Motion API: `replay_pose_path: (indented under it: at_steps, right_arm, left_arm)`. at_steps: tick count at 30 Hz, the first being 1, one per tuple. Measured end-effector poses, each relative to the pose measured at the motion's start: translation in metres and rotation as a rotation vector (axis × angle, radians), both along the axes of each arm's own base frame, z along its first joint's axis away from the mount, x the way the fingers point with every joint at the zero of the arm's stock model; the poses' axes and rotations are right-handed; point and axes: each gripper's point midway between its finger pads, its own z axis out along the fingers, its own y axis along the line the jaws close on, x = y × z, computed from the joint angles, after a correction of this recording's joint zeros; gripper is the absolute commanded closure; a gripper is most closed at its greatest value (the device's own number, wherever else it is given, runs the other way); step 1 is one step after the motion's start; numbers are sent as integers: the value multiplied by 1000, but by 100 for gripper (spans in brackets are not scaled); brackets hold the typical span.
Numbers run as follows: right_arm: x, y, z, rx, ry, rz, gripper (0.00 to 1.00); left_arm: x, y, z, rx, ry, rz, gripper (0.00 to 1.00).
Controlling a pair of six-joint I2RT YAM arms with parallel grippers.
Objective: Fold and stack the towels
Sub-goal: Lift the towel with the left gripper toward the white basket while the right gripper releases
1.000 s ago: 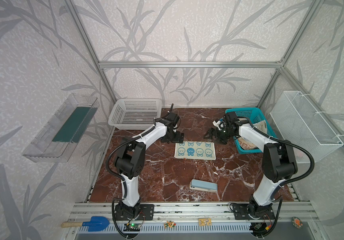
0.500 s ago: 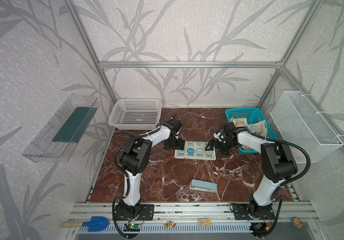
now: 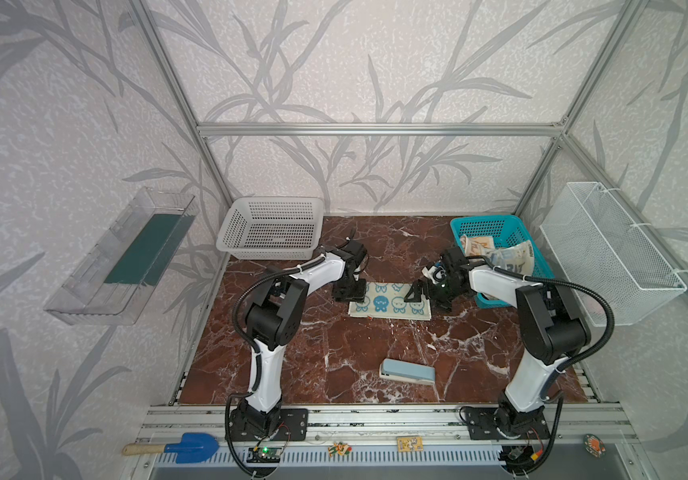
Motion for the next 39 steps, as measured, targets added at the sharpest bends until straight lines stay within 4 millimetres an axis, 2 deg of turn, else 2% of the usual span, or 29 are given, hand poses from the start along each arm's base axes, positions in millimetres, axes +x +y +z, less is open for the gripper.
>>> replay_pose_path:
  at_steps: [8,17,20,22,25,29,32,39]
  right_arm:
    - [-1,16,0,11,-5,17,1]
    - [-1,17,1,8,-3,16,1]
    - [-3,17,1,3,1,19,1]
    - [-4,16,2,-4,8,22,1]
    - [-2,17,8,-9,6,26,1]
    - [12,21,30,0,-40,24,1]
    - [29,29,53,14,-102,27,1]
    - [61,62,126,60,-281,65,1]
  left_arm:
    - [-3,-14,-1,-16,-8,-21,100]
    - [-3,-12,6,20,-10,-60,100]
    - [9,-7,22,70,-41,-82,100]
    - [24,-2,40,97,-86,-90,100]
    - [50,3,79,124,-175,-96,100]
    - [89,28,130,179,-291,-57,100]
    - [114,49,153,239,-346,-38,100]
    - [152,100,157,367,-367,8,100]
